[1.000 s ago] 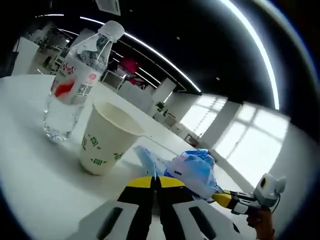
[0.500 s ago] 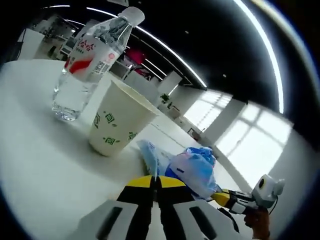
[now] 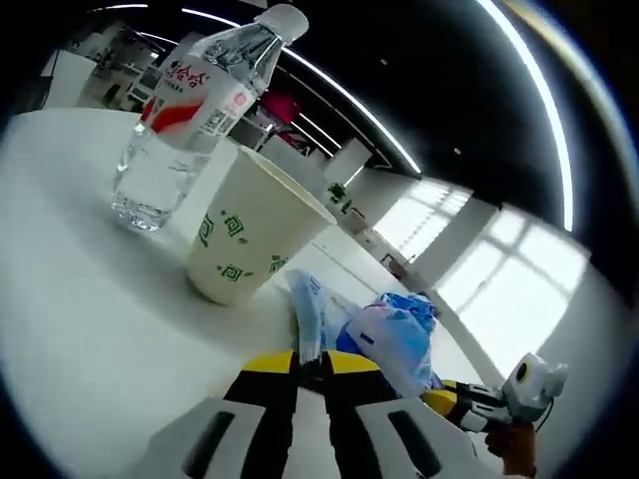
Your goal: Arrange the tabletop items into an orderly group along one side of the table until the central work area is clear of visible clutter.
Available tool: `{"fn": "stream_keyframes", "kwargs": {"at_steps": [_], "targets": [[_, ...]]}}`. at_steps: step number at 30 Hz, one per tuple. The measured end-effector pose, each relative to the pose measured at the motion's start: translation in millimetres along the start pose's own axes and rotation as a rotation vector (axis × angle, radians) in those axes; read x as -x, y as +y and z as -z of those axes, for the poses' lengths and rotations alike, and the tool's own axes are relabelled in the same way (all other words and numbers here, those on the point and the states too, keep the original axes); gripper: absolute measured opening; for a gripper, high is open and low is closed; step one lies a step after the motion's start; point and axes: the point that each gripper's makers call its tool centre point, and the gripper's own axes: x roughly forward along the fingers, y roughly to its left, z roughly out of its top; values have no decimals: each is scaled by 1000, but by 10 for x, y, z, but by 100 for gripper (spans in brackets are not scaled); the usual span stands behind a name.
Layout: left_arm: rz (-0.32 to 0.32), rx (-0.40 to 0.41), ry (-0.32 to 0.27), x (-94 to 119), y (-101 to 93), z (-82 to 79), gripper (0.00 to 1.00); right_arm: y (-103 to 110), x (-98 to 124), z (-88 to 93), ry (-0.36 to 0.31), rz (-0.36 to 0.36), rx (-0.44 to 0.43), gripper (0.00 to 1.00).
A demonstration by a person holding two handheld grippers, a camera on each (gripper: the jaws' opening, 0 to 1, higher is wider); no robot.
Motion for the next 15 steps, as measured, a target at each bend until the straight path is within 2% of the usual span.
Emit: {"fn": "stream_keyframes", "kwargs": {"at_steps": [9, 15], "targets": [[14, -35, 25, 108, -126, 11, 35, -104, 66, 4, -12, 34, 0, 21], [11, -50, -13, 174, -146, -80, 36, -124, 124, 7, -25, 22, 4, 23]]}}
